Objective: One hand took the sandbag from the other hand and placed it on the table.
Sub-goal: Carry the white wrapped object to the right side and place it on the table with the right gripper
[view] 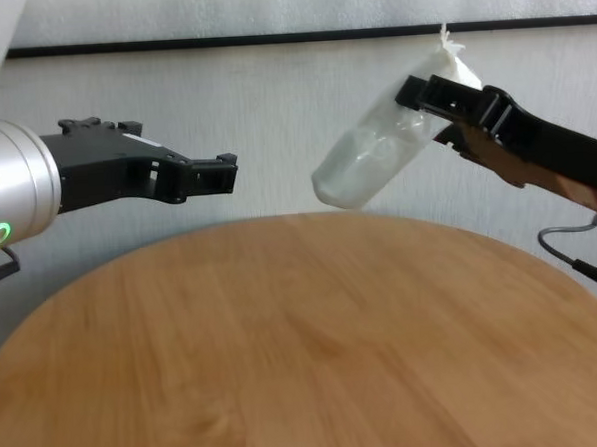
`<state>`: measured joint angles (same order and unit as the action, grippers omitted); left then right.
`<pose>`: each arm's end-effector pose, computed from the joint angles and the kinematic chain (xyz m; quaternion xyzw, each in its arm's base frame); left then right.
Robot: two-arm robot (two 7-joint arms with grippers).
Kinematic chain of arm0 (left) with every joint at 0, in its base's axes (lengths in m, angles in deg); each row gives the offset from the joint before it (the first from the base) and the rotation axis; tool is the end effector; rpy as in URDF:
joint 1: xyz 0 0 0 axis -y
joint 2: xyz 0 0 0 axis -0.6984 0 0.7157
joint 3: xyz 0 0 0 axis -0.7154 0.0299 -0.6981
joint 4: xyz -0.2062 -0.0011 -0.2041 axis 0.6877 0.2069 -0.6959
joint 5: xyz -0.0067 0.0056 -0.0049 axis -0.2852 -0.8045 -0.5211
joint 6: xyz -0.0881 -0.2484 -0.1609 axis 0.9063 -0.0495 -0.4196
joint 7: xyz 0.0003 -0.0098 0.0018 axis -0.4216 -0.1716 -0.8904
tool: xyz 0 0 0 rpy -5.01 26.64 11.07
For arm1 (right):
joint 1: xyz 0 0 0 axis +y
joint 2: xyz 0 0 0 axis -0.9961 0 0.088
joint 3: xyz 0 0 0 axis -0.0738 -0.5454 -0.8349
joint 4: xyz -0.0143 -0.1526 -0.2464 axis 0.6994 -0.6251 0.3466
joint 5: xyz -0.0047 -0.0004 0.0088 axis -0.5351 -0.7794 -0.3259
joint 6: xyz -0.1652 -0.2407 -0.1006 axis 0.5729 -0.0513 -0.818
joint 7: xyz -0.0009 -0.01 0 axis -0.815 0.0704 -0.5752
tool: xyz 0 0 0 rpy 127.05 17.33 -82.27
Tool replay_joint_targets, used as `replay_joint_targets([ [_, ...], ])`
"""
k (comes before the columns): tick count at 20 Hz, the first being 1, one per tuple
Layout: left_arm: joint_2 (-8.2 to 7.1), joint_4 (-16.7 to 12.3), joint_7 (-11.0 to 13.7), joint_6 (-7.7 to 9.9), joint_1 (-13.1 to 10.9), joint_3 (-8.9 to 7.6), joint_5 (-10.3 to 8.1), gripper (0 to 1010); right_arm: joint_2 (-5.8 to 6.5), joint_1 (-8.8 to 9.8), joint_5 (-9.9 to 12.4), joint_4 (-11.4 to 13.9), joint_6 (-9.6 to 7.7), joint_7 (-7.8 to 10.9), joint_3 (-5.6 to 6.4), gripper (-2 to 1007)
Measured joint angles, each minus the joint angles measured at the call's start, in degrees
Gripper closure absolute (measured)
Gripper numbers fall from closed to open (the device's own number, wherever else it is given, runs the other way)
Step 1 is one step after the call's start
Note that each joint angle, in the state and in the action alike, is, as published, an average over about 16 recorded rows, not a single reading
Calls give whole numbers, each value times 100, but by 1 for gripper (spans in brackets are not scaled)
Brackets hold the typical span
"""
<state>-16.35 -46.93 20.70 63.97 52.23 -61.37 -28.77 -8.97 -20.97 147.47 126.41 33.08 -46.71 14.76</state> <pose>0.3340 -0.0181 -0.2066 0.1071 -0.0875 0.5407 0.8298 0.3793 -0.0010 -0.2719 0.2104 0.2469 -0.3737 0.8690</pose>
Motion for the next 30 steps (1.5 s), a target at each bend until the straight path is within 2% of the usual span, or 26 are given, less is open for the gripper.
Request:
replay_joint_targets([
  [6, -10, -13, -15, 12, -8, -2, 5, 8, 54, 15, -258, 42, -7, -259, 77, 463],
  [12, -15, -19, -22, 19, -12, -5, 8, 8, 141, 11, -528, 62, -107, -601, 155, 463],
  [22, -19, -23, -28, 23, -16, -8, 12, 8, 283, -4, -882, 54, -430, -1221, 307, 463],
  [30, -21, -27, -30, 26, -19, -9, 14, 8, 370, -17, -1054, 11, -769, -1617, 445, 463],
])
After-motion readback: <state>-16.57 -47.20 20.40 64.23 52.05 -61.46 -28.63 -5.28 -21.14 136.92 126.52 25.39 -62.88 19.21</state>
